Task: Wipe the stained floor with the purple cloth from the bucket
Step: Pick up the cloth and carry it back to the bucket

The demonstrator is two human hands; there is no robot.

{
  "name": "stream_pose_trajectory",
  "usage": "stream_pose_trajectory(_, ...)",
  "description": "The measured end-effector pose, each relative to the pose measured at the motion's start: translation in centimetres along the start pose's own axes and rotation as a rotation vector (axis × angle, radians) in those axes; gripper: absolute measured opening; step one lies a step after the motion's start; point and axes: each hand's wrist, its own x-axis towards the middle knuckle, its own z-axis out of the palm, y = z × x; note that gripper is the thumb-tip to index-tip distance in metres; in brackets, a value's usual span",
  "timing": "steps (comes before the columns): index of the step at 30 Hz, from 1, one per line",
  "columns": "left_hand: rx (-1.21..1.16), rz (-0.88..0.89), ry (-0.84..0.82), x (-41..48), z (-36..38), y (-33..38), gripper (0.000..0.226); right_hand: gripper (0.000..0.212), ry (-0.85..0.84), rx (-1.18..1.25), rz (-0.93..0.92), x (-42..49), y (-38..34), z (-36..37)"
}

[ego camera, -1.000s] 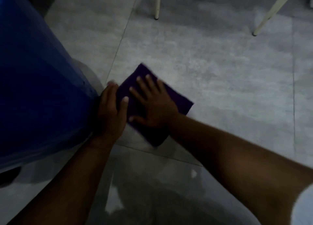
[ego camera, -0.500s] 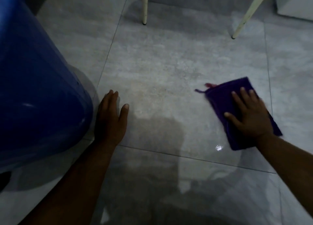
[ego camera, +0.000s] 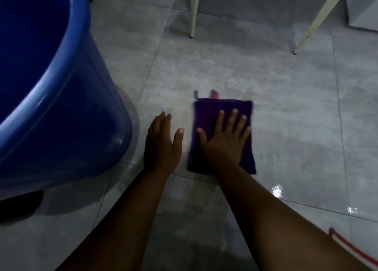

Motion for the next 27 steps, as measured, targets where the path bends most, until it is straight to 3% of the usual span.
stream_pose_trajectory(6, 0.061, 0.008, -0.004, 0.3, -0.8, 0.0, 0.052, 0.086, -0.111, -0.204, -0.926, 1.6, 1.9, -0.5)
stream_pose_trajectory(8, 0.09, 0.004, -0.038, 0.5, -0.4, -0.1, 0.051, 0.081, -0.133, -0.249, -1.114, 2.4, 4.7, -1.4)
stream_pose_trajectory(10, 0.159, 0.038, -0.113, 0.5, 0.3, 0.0, 0.051, 0.081, -0.124, -0.264, -1.152, 2.7, 7.7, -2.6)
stream_pose_trajectory(13, 0.256, 0.066, -0.162, 0.3, 1.3, 1.1, 0.056, 0.086, 0.052, -0.234, -0.925, 1.8, 12.0, -3.8)
stream_pose_trajectory(16, 0.241, -0.111, -0.175, 0.0, 2.3, 3.5, 0.068, 0.086, 0.228, -0.093, -0.415, -0.1, 13.7, -4.4)
stream_pose_trajectory(18, 0.238, -0.247, -0.215, 0.2, 2.8, 4.7, 0.068, 0.077, 0.271, -0.077, -0.218, -1.5, 12.8, -3.9)
stream_pose_trajectory(21, 0.25, -0.326, -0.259, 0.3, 2.9, 4.8, 0.051, 0.064, 0.23, 0.046, 0.04, -3.4, 10.2, -3.1)
stream_pose_trajectory(24, 0.202, -0.272, -0.277, -0.2, 2.8, 4.6, 0.042, 0.052, 0.089, 0.223, 0.333, -4.3, 7.7, -2.8)
stream_pose_trajectory(27, 0.065, -0.193, -0.219, -1.1, 1.8, 5.8, 0.043, 0.038, 0.129, 0.361, 0.341, -4.2, 6.5, -2.9)
